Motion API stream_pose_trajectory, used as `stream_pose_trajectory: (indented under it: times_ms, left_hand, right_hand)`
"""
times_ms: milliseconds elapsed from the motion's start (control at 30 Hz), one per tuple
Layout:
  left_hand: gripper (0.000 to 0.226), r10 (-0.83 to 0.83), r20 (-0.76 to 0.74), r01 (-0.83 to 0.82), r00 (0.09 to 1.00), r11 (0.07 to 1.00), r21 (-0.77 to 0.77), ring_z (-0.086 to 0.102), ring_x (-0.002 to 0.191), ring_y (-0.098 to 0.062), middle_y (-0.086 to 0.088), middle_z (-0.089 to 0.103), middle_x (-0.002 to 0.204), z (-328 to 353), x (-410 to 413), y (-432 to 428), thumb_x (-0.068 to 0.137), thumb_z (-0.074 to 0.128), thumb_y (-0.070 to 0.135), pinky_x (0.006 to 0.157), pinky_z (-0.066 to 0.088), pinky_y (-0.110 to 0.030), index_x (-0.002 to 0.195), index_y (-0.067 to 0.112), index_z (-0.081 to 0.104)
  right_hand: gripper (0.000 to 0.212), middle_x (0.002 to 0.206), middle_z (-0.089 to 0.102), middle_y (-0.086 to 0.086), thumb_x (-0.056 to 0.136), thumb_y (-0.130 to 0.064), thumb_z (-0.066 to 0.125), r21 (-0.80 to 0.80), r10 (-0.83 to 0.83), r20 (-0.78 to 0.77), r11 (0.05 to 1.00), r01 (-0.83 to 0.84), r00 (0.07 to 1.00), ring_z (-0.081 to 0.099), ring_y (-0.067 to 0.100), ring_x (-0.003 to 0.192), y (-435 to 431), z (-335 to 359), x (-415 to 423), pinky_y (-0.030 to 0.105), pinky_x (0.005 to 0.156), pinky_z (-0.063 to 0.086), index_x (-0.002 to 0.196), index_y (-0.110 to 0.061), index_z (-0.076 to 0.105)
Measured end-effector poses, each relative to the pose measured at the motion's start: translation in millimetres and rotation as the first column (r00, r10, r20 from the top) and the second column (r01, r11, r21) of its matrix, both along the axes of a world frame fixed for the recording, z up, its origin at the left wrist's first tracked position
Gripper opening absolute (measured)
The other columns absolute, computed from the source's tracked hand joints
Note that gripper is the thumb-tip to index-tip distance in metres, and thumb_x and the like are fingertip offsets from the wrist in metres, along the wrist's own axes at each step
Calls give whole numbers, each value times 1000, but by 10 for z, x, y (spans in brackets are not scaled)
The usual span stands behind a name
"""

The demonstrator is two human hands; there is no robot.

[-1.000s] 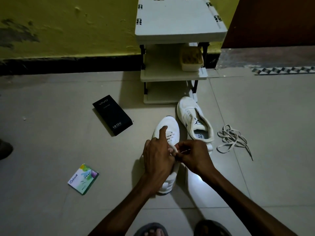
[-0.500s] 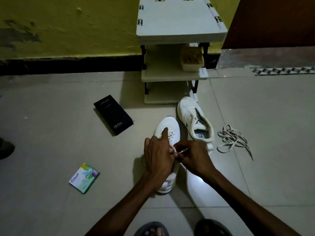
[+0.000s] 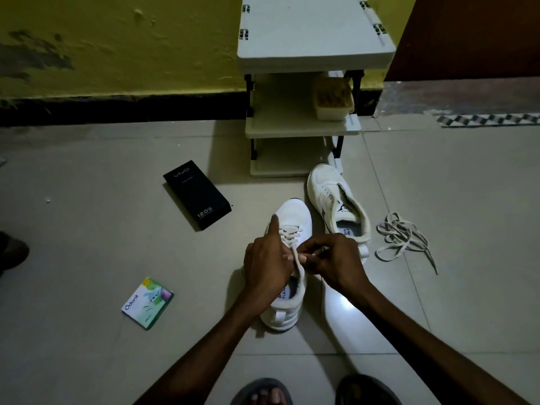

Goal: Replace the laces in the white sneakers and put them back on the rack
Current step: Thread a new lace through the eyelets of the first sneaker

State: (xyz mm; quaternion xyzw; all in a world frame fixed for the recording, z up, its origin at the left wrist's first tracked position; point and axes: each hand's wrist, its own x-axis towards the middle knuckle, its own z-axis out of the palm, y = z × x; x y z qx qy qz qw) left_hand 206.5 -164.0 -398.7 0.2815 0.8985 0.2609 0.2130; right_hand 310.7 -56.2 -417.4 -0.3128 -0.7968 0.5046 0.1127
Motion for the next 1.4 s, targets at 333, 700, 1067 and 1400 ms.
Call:
stream_pose_trajectory:
  times_ms: [333, 700, 1067, 1400]
  left_hand:
    - [88, 89, 265, -116, 960, 989, 88, 63, 111, -26, -8, 69, 116, -17, -16, -31, 74, 76, 5, 97, 51, -43, 149, 18, 30]
    - [114, -21, 140, 20, 990, 1000, 13, 64, 104, -24, -2, 69, 112, -238, -115, -31, 75, 80, 18, 94, 52, -43, 155, 31, -1]
    - [89, -156, 27, 156, 987, 988, -9, 44, 118, -22, 8, 63, 108, 74, -187, 4, 80, 66, 20, 91, 24, -31, 147, 45, 13]
    - [45, -126, 63, 56, 990, 764, 643, 55, 82, -12, 11, 63, 88, 628, -474, -115, 83, 65, 5, 76, 46, -31, 121, 28, 58]
  right_hand:
    - [9, 65, 70, -15, 76, -19, 82, 141, 0, 11, 990, -2, 1000, 65, 1, 57, -10, 85, 5, 19, 60, 52, 72, -25, 76]
    - [18, 65, 61, -8, 73, 3, 64, 336, -42, -6, 941, 42, 999, 58, 1, 62, 172, 455, -53, 10, 52, 40, 70, -15, 64]
    - [18, 62, 56, -5, 94, -6, 47, -173, -9, 174, 984, 39, 985, 53, 15, 61, 133, 768, -161, 26, 59, 37, 81, -16, 57]
    - [29, 103, 67, 14, 98, -36, 52, 366, 215, 499, 826, -429, 840, 62, 32, 96, -28, 494, -124, 37, 74, 48, 110, -10, 60]
